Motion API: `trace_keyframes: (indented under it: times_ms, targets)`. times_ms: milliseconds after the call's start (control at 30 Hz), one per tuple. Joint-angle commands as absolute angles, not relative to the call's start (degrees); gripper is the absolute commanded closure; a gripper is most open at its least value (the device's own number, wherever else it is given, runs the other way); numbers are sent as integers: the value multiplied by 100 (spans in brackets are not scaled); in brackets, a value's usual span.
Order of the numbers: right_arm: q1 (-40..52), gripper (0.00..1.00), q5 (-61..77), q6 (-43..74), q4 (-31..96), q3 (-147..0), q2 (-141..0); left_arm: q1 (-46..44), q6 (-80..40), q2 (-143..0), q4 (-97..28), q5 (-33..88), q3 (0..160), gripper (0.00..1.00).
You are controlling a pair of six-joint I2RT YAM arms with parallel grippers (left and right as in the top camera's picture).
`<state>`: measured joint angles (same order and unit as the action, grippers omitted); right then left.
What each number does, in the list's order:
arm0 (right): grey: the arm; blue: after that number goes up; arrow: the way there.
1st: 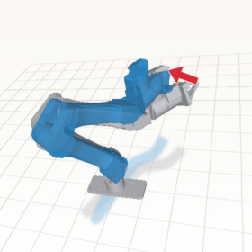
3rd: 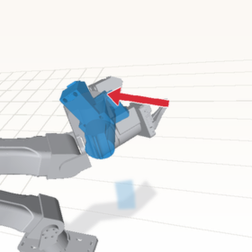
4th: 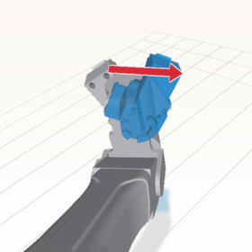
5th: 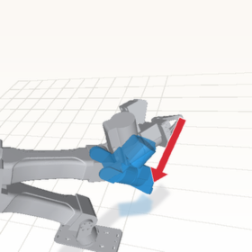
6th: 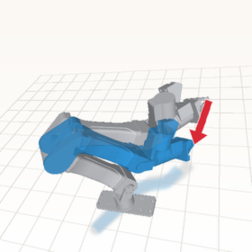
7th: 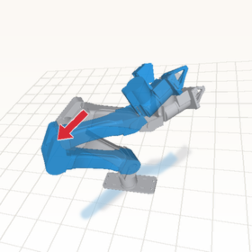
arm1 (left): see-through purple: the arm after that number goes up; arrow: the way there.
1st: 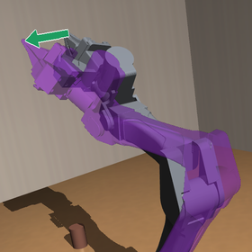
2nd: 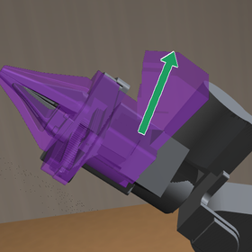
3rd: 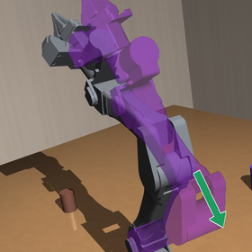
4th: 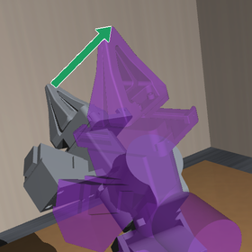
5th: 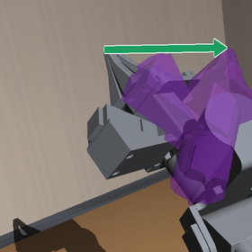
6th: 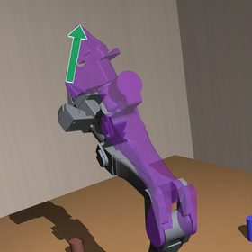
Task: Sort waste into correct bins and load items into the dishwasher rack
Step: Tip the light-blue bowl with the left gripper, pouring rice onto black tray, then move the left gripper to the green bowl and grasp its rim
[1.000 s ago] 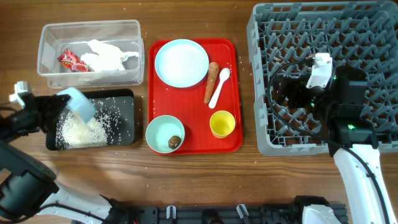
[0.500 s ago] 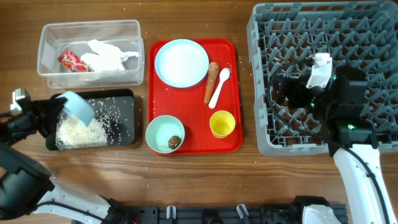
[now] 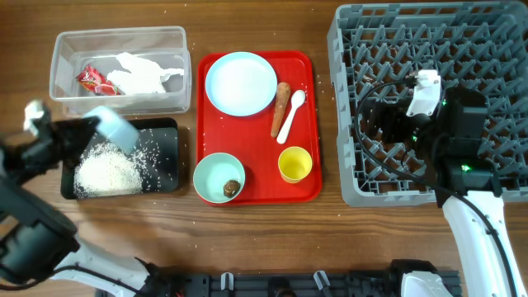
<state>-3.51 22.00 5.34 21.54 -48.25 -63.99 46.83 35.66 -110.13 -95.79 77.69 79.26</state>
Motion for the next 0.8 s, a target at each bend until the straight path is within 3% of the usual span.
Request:
trace_keyframes:
  times_ms: [0,100,133,200,333,400,500,700,767]
  targets:
    - [-322,6,2165,620,2104,-4950,-6429,3148,3806,-10337,-9338,7837,8600,96]
    - [-322,6,2165,620,2104,-4950,-6429,1675,2359,-10331,-8141,7369,9041,96]
    - [-322,7,2165,620,2115,-4950,-6429,860,585,-10331,-6875,6368,9100,96]
    - [-322,6,2165,622,2154,-4950,-6429,-73,-792,-10331,-5817,4814,9105,96]
    - [-322,6,2163,622,2198,-4950,-6429,-2126,-1417,-10453,-5417,937,9100,96]
    - [-322,6,2163,620,2193,-4950,-6429,-2849,-1417,-10685,-5540,-193,9098,96]
    - [-322,6,2163,617,2252,-4950,-6429,-3376,-1479,-11091,-5819,-814,9098,96]
    - [-322,6,2163,617,2261,-4950,-6429,-3430,-1549,-11550,-6012,-838,9098,95]
    - [-322,6,2163,617,2261,-4950,-6429,-3428,-1549,-11550,-6119,-762,9098,75]
